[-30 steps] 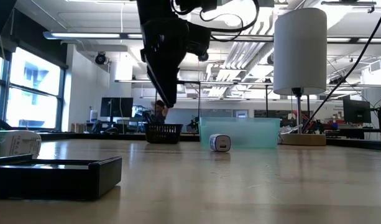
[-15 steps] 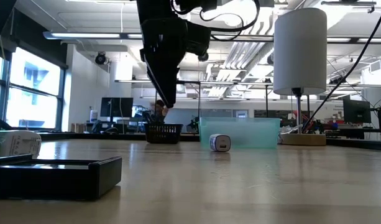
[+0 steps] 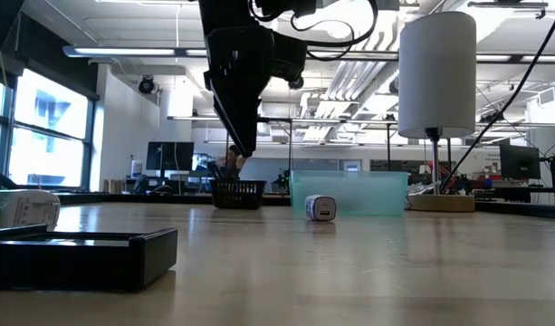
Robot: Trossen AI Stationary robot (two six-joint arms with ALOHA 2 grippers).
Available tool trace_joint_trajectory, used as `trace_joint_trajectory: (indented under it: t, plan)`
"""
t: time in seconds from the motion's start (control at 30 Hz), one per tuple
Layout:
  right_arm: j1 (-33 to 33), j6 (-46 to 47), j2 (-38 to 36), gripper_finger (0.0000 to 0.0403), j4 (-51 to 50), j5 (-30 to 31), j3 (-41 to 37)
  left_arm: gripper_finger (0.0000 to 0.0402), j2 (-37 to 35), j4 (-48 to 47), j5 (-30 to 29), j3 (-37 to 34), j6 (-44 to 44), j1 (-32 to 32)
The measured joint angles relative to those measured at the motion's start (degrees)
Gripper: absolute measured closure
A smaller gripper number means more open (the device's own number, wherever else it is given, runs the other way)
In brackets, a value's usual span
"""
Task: Pick & Place Office items
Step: Put the bottom pink charger adapter into the blue bin
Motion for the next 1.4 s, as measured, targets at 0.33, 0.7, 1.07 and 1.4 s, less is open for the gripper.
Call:
trace_joint_trajectory:
  t: [0.33,0.7,1.07,1.4]
  plan:
    - [0.00,-3.05,0.00,0.0215,13.45,-3.69,0.00,0.0204,0.00,0.00,0.02,0.00,0.02,0.00]
    - [-0.17,-2.35,0.00,0.0215,16.40,-0.11,0.00,0.0204,0.00,0.00,0.02,-0.07,0.02,0.00]
    - [-0.34,-5.92,9.00,0.0215,14.94,-6.94,0.01,0.0204,0.00,0.00,0.04,-0.09,-0.27,0.00]
    - [-0.87,-4.08,17.78,0.0215,-9.67,-10.78,13.22,0.0204,0.00,0.02,0.03,-0.09,-0.43,0.00]
